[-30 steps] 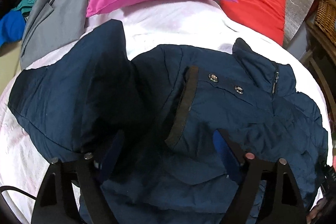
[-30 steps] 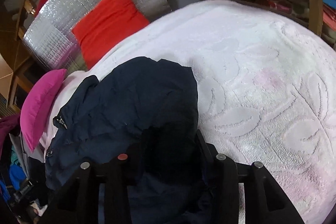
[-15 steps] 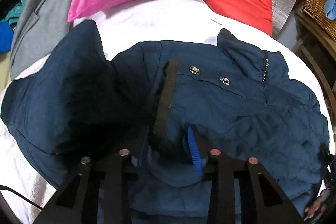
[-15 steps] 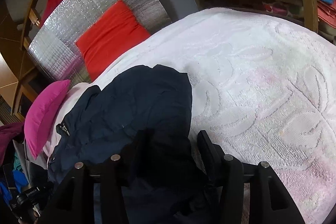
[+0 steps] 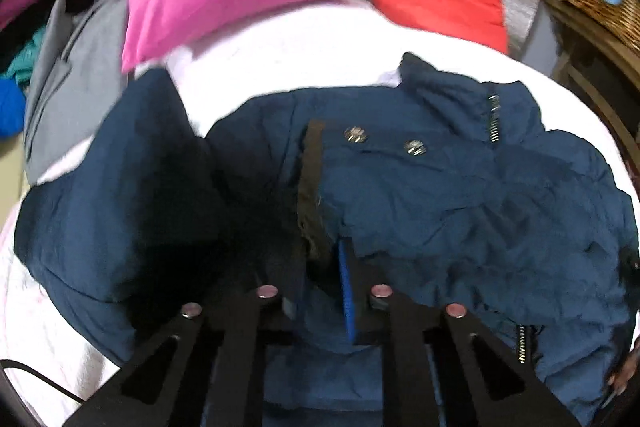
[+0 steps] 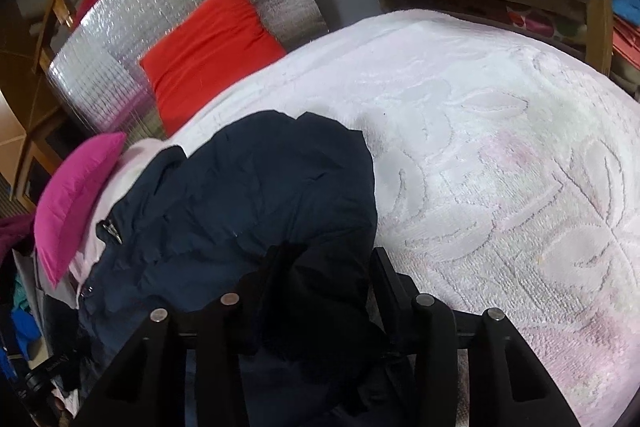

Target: Fold large clothes

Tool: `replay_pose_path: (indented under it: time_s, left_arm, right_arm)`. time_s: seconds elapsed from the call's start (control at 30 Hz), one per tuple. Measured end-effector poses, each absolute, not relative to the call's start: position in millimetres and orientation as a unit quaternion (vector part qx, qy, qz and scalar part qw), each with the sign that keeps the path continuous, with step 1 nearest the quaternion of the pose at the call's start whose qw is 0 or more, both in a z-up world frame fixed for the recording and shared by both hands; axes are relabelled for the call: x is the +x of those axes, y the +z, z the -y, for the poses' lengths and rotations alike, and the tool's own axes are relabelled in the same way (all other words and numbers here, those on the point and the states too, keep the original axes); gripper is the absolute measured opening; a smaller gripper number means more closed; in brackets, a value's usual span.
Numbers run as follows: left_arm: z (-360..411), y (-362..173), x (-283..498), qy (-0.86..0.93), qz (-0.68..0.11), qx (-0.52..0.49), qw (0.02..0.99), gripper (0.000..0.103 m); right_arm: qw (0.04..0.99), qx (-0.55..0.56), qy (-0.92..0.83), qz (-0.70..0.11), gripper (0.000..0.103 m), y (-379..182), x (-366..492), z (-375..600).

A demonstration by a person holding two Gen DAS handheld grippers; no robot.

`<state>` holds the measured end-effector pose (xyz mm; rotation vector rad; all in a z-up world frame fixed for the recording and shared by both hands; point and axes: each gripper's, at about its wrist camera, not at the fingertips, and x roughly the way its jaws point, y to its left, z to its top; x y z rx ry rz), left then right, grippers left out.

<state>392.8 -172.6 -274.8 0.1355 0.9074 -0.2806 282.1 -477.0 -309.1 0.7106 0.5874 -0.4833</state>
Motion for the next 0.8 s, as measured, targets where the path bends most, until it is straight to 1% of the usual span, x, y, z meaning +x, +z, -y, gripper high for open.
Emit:
replay_pose_path:
  time_s: [0.13, 0.27, 0.37, 0.47, 0.63, 0.7, 0.73, 0.8]
  left_arm:
    - [169.7, -259.1, 378.4, -0.152, -0.407, 0.073, 0.897, 0.012]
    - [168.3, -248.0, 362.2, -0.167, -0.394, 0.082, 0.9, 0.011]
    - [163.3, -242.8, 349.1, -0.175, -0.396, 0.086, 0.897, 0.011]
    - [155.3, -246.0, 344.3, -0.168, -0.411, 0.095, 0.891, 0.011]
    - [138.9, -261.7, 351.8, -0.164, -0.449, 0.076, 0.875, 0.012]
    - [134.7, -269.0, 356.3, -0.16, -0.463, 0.072, 0.869, 0.015]
    - [132.2, -271.4, 358.1, -0.157, -0.467, 0.068, 0.867, 0.016]
    - [130.4, -276.3, 361.9, -0.152, -0.477, 0.055, 0.864, 0.022]
  right_arm:
    - [0.874, 0.292, -0.231, -0.312, 0.033, -295.3, 292.0, 469.4]
    - [0.879, 0.278, -0.223, -0.317, 0.027, -278.3, 291.7, 466.5]
    - [0.886, 0.264, -0.222, -0.31, 0.027, -269.7, 287.9, 459.1]
    - [0.883, 0.244, -0.229, -0.33, 0.027, -279.2, 292.9, 452.3]
    - [0.878, 0.258, -0.231, -0.33, 0.027, -282.2, 293.7, 453.6]
    - [0.878, 0.265, -0.226, -0.329, 0.027, -276.8, 291.1, 452.9]
    - [0.878, 0.264, -0.224, -0.331, 0.029, -274.2, 291.3, 452.5]
    - [0.875, 0.267, -0.223, -0.335, 0.031, -271.0, 292.0, 450.9]
